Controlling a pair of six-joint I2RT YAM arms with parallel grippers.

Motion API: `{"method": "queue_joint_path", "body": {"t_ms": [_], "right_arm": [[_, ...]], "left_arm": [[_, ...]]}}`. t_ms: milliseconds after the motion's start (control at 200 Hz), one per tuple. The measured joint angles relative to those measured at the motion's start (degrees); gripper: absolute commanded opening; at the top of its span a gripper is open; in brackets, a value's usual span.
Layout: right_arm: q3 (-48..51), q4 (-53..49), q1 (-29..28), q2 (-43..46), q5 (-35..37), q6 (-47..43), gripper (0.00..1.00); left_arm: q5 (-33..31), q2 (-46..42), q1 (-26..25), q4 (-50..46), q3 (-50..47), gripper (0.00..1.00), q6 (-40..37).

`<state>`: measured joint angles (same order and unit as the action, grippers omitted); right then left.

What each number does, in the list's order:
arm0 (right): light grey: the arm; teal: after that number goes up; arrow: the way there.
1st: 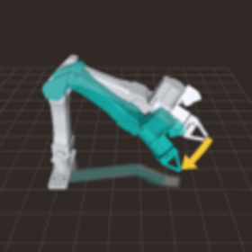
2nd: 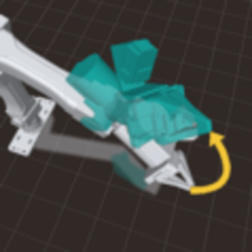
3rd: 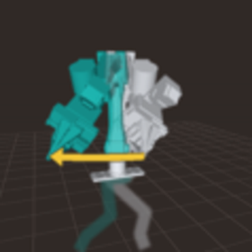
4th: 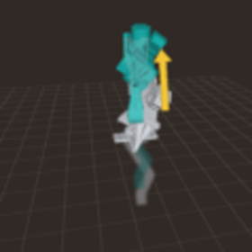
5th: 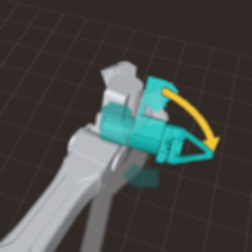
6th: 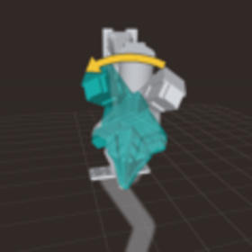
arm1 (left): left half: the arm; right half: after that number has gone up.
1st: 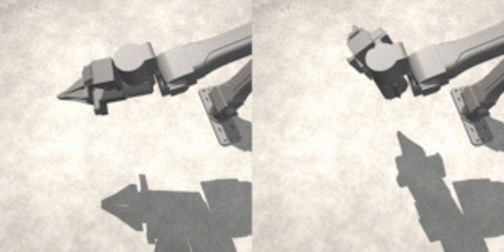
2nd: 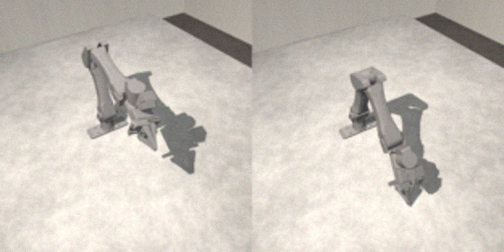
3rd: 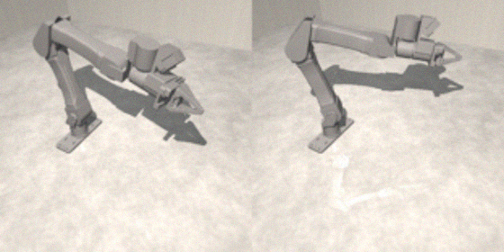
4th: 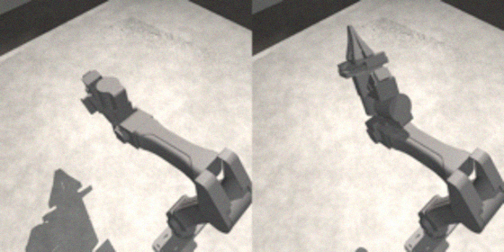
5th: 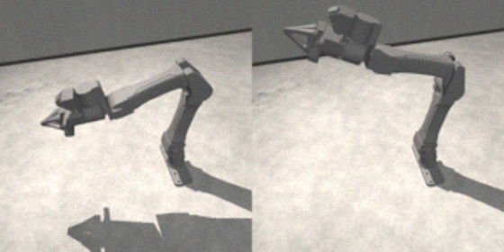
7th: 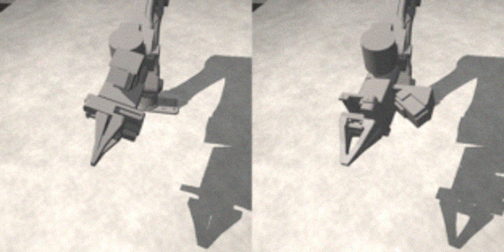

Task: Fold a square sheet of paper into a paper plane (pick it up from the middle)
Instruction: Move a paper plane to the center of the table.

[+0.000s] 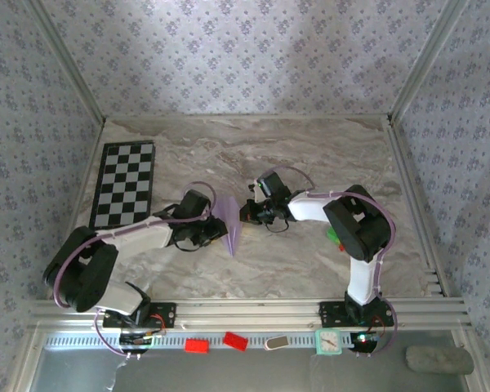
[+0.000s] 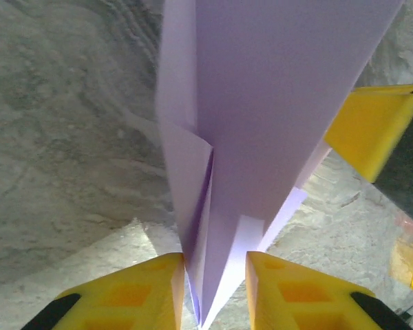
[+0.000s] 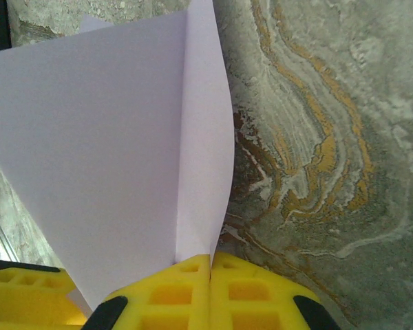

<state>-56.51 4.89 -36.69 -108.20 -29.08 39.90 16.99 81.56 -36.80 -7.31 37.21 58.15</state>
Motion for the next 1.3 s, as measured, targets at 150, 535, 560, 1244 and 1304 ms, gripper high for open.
{"method": "queue_joint_path", "body": {"t_ms": [150,535,560,1244,1304], "right_arm": [[0.0,0.0,0.0,0.0,0.0,0.0,0.03],[0.0,0.0,0.0,0.0,0.2,0.0,0.03],[0.0,0.0,0.0,0.0,0.2,0.0,0.03],[-0.2,0.0,-0.1,0.0,0.2,0.2,0.03],[-0.3,0.0,-0.1,0.0,0.2,0.2,0.03]], "left_arm": [[0.2,0.0,-0.1,-0.1,1.4,0.27,0.0],[-1.5,0.3,-0.8,-6.7,5.2,0.35,-2.6],[-1.6,0.3,-0.8,-7.2,5.4,0.35,-2.7],[-1.3,2.1,-1.2,-9.4,7.2,0.39,-5.1],[-1.4,2.4,-1.2,-9.6,7.3,0.40,-5.2]]}}
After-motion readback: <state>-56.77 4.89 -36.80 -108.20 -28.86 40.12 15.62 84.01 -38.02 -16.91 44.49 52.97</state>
